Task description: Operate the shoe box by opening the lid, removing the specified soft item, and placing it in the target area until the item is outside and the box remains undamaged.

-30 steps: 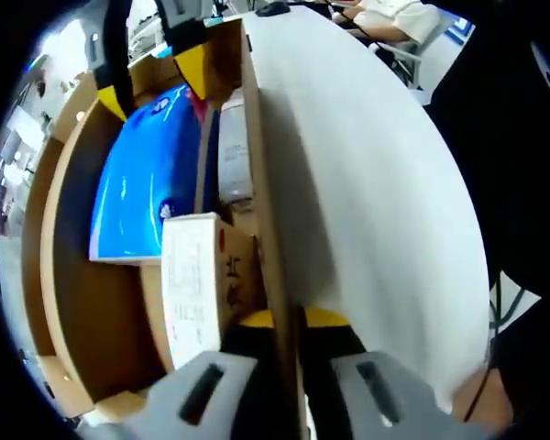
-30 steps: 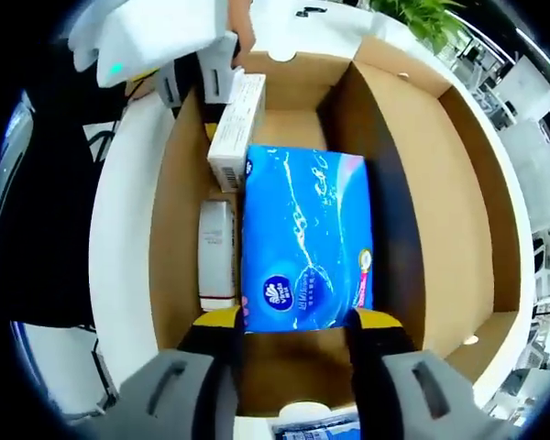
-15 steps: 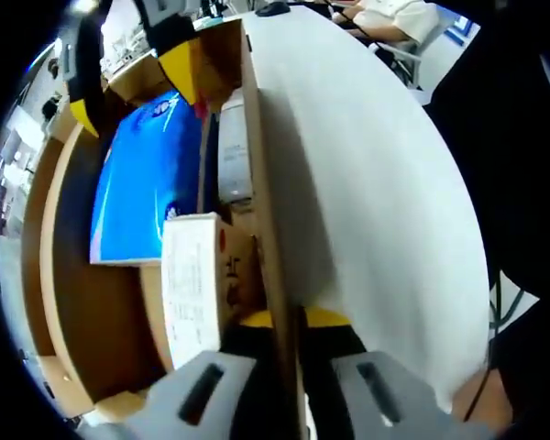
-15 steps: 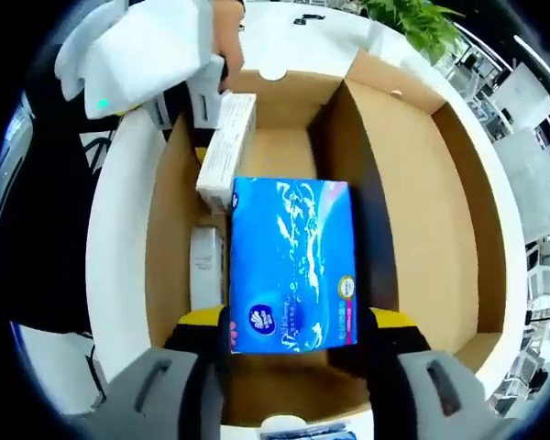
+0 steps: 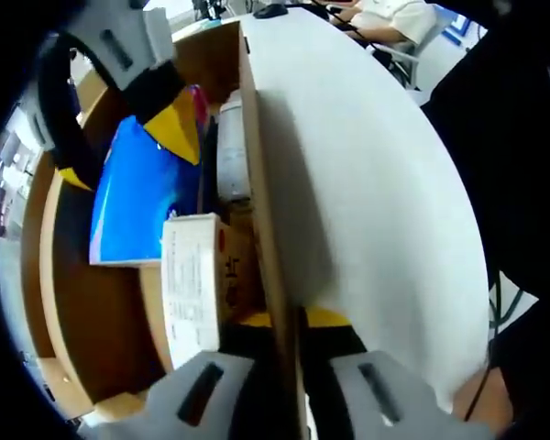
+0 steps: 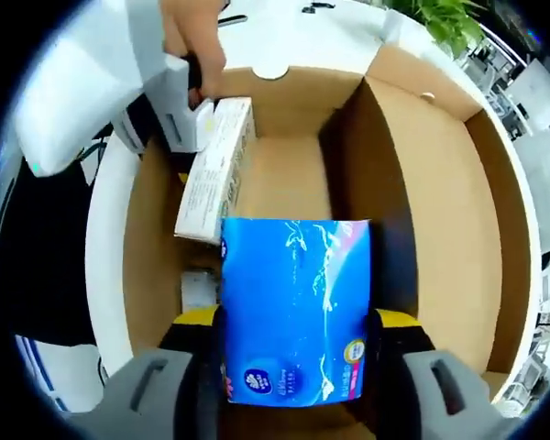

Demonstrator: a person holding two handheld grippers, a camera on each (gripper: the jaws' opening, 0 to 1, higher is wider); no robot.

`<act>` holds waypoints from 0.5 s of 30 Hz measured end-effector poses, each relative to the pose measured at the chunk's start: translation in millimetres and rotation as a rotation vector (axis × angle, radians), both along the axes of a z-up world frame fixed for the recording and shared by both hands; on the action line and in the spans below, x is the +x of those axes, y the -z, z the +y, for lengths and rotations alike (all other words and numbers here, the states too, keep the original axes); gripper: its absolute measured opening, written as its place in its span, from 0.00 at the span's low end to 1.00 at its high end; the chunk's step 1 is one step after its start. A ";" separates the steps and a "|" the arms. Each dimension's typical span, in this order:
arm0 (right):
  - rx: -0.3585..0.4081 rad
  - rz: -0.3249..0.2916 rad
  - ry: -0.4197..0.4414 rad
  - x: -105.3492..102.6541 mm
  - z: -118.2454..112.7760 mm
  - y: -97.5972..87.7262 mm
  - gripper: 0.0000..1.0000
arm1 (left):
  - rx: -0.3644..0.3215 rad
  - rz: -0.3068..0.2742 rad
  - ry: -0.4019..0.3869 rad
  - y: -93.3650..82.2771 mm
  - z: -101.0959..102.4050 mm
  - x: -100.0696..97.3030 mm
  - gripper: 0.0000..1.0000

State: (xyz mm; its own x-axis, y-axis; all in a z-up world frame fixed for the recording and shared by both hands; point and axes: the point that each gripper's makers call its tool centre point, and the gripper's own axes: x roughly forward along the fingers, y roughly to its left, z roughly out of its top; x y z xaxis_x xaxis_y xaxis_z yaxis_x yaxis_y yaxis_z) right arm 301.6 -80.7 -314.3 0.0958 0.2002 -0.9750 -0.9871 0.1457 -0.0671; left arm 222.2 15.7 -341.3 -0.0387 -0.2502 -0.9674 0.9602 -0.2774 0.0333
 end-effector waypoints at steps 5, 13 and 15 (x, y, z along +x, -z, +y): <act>-0.015 0.010 0.003 -1.1 -1.4 0.5 0.66 | -0.001 0.000 0.000 0.2 0.8 -1.9 0.06; -0.035 0.009 -0.011 -2.5 -0.7 10.8 0.69 | 0.001 -0.004 -0.001 0.6 1.0 -3.1 0.06; -0.049 0.014 -0.007 -3.3 0.1 13.5 0.70 | 0.001 -0.004 -0.003 0.6 0.8 -2.9 0.06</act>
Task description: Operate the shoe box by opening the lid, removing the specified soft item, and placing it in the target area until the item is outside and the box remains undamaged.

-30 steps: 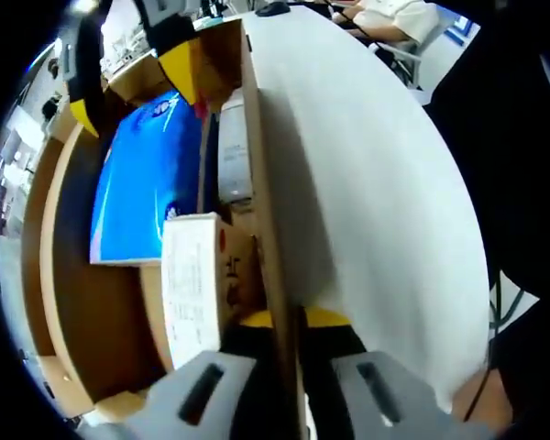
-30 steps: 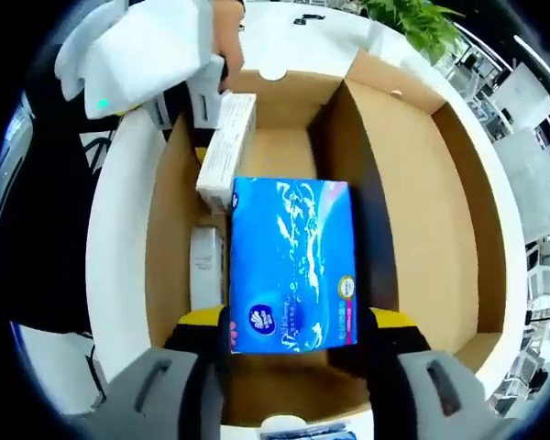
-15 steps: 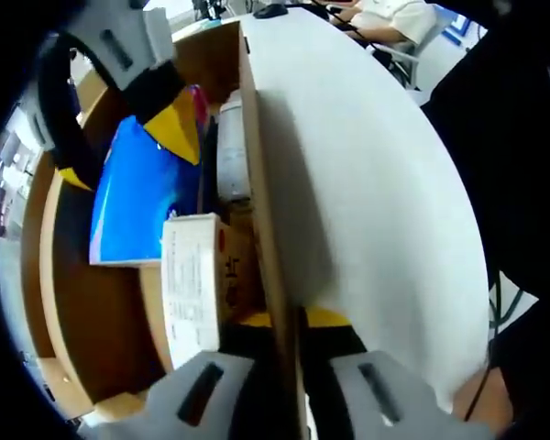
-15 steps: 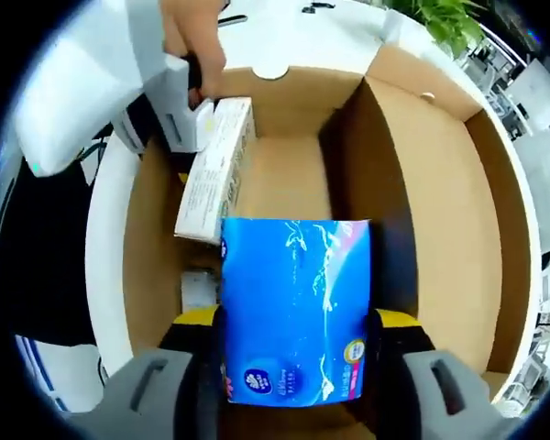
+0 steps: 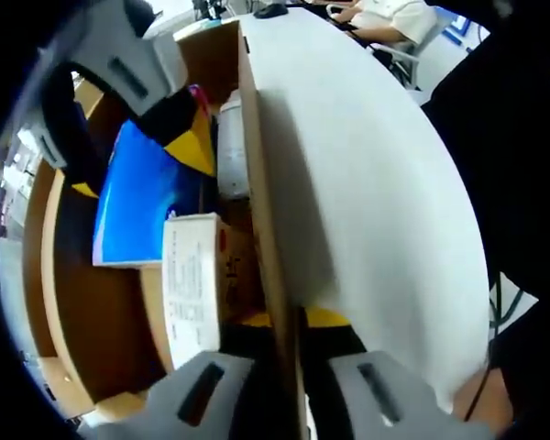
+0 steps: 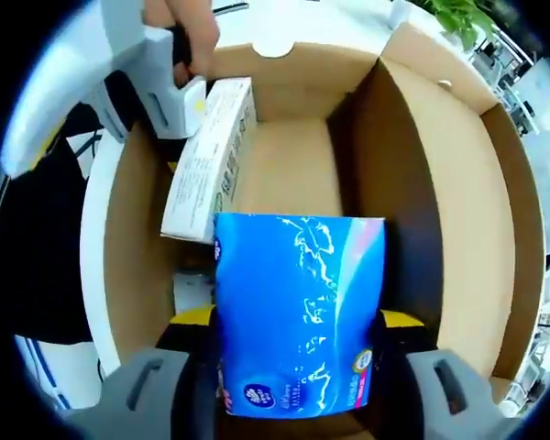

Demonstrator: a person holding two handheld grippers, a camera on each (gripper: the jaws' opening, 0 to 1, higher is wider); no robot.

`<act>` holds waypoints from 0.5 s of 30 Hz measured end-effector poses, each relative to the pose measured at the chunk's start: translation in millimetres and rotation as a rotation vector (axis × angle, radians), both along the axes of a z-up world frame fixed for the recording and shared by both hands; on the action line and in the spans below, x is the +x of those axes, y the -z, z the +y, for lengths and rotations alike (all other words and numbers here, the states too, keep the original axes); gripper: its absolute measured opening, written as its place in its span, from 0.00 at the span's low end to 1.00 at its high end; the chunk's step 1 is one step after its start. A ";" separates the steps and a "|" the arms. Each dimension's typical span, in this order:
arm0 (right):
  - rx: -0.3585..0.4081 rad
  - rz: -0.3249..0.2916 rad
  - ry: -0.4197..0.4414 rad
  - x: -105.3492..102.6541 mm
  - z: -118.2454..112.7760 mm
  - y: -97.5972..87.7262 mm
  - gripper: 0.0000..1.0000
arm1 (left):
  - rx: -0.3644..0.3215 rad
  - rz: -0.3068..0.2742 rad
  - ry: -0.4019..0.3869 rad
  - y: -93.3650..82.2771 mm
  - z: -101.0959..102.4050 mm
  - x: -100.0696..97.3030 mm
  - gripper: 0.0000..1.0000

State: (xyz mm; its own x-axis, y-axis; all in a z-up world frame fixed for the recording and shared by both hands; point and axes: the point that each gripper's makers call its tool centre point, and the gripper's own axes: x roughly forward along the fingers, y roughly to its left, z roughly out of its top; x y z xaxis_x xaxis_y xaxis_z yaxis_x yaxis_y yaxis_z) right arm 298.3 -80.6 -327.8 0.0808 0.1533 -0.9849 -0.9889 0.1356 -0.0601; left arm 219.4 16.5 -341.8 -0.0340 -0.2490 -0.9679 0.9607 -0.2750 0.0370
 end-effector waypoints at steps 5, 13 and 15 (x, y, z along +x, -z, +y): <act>-0.018 0.006 -0.001 3.8 0.8 3.4 0.71 | 0.000 -0.001 -0.001 0.4 0.2 -1.1 0.06; -0.041 0.001 -0.002 6.5 0.7 6.2 0.71 | 0.000 -0.003 -0.001 0.8 0.3 -1.9 0.06; -0.048 0.000 -0.003 7.2 1.1 7.3 0.71 | 0.000 -0.004 -0.002 0.9 0.3 -1.8 0.06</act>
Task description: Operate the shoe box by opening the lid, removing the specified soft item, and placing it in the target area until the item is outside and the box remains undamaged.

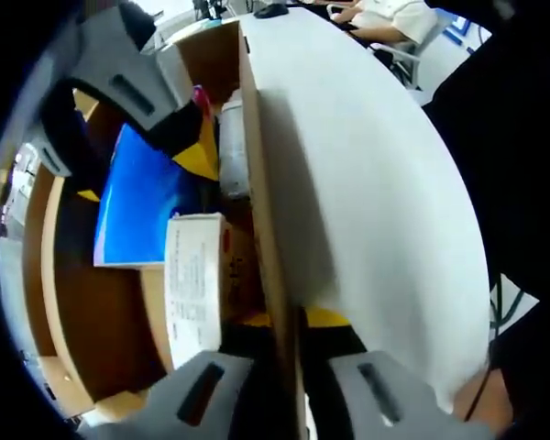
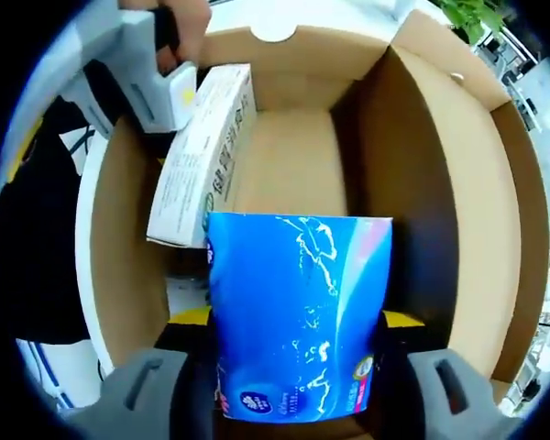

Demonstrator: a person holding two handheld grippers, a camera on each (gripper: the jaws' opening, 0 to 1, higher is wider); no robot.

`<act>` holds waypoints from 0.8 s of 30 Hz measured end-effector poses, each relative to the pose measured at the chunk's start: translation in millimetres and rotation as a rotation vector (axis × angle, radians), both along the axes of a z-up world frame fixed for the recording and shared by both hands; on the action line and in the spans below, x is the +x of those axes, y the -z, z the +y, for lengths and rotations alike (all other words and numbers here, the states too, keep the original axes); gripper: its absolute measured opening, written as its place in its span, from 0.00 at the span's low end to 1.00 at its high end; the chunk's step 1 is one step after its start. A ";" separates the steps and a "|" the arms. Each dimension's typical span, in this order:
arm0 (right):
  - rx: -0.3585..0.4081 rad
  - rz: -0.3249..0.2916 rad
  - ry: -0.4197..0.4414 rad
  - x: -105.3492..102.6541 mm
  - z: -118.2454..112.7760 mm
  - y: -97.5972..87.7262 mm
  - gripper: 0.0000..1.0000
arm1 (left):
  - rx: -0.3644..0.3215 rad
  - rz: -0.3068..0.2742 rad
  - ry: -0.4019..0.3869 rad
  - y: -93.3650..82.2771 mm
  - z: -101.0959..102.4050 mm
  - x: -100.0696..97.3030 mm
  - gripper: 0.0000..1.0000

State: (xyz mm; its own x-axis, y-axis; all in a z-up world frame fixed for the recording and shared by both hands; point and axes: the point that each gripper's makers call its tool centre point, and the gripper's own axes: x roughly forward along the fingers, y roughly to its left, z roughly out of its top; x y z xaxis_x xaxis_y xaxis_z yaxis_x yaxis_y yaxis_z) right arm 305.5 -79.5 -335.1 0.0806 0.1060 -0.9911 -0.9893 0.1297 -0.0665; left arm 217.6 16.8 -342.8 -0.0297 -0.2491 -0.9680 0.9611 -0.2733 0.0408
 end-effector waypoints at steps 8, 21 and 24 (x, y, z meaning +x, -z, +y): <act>-0.042 -0.008 -0.003 0.1 -0.4 3.6 0.70 | 0.000 -0.002 0.001 0.2 0.0 0.8 0.06; -0.076 -0.022 -0.003 0.7 -1.5 5.5 0.70 | 0.001 -0.008 0.011 -0.7 -0.2 3.2 0.05; -0.072 -0.031 -0.001 1.0 -1.3 5.4 0.70 | 0.002 -0.011 0.008 -0.6 -0.1 3.3 0.05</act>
State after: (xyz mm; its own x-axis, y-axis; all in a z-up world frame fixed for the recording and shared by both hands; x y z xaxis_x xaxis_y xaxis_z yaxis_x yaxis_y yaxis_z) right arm 306.5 -80.8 -340.5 0.1117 0.0347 -0.9931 -0.9867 0.1228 -0.1067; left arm 220.9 16.8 -342.2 -0.0216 -0.2468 -0.9688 0.9582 -0.2815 0.0503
